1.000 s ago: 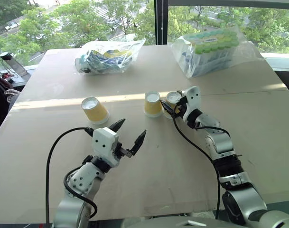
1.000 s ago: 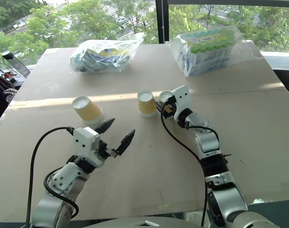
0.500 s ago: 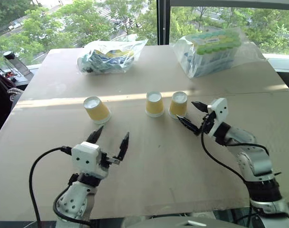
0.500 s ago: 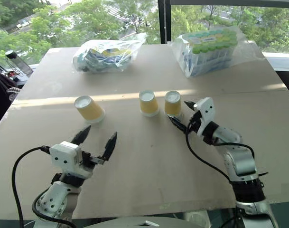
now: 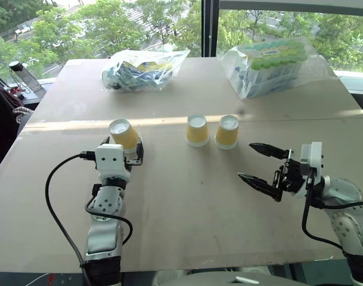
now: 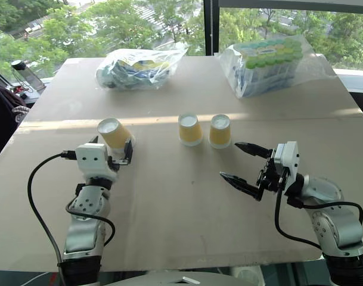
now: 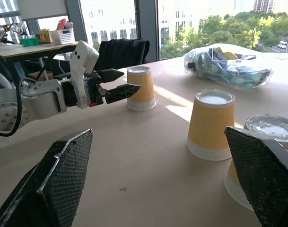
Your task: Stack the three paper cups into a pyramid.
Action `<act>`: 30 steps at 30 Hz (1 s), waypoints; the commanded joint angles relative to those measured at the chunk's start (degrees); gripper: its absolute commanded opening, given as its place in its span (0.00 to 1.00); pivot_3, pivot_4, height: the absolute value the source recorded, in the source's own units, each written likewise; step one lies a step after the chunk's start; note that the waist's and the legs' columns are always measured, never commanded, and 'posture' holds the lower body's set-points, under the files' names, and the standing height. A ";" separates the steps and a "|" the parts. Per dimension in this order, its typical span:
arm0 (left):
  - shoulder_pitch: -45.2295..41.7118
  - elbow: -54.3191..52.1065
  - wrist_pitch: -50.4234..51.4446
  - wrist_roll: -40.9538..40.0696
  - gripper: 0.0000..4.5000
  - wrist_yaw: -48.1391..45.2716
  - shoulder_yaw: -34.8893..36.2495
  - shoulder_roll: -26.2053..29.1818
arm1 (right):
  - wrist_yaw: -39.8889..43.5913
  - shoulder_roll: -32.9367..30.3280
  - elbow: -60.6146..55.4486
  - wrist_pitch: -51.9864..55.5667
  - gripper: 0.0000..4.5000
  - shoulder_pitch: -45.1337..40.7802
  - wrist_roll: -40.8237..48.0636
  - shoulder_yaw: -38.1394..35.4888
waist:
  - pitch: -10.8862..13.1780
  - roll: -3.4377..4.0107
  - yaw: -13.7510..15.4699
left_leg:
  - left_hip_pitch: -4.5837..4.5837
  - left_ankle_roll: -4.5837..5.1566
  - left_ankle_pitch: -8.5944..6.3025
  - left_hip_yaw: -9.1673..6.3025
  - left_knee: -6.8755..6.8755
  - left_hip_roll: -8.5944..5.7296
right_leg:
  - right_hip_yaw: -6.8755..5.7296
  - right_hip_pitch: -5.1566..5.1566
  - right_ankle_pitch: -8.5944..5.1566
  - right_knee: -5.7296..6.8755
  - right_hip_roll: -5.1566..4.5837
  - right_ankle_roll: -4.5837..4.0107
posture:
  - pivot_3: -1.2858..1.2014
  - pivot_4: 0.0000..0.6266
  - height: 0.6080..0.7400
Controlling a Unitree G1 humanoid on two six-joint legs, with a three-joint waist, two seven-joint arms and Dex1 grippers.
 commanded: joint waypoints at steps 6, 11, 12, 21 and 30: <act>-5.81 5.67 -4.10 -0.89 1.00 2.72 1.54 -0.54 | -2.61 0.77 -2.87 -1.20 0.98 1.12 1.03 -1.53 | -0.01 -0.02 -0.01 | -0.02 0.00 0.00 -0.01 0.02 0.00 | -0.01 -0.01 0.00 -0.02 -0.01 0.00 | 0.52 0.24 1.00; -9.12 9.47 -4.96 -0.98 1.00 5.01 2.62 -1.46 | -3.40 1.06 -2.62 -1.49 0.98 0.95 1.13 -1.42 | -0.02 -0.04 -0.13 | -0.02 0.00 0.00 0.00 0.07 -0.01 | 0.00 -0.01 0.00 0.02 0.00 0.00 | 0.52 0.24 1.00; -9.82 10.24 -5.01 -1.37 1.00 5.69 3.12 -1.85 | -3.48 1.13 -2.56 -1.53 0.98 0.86 1.23 -1.40 | -0.02 -0.04 -0.14 | -0.02 0.00 0.00 0.00 0.07 -0.01 | 0.01 -0.01 0.00 0.02 0.00 0.00 | 0.52 0.24 1.00; -12.62 14.62 -7.34 -2.66 0.55 5.74 3.99 -1.03 | -4.19 0.98 -2.20 -2.07 1.00 0.63 1.01 -1.91 | -0.04 -0.08 -0.07 | -0.04 0.00 0.00 -0.02 0.16 -0.01 | -0.02 -0.01 0.00 0.03 0.00 0.00 | 0.52 0.24 1.00; -22.59 13.04 -5.78 -8.33 0.55 -7.08 -0.28 2.95 | -6.77 1.04 -3.33 -1.46 1.00 3.17 6.17 -7.92 | -0.03 -0.10 0.22 | -0.15 0.00 0.00 -0.10 0.34 -0.01 | -0.12 0.00 0.01 0.06 -0.01 0.01 | 0.52 0.24 1.00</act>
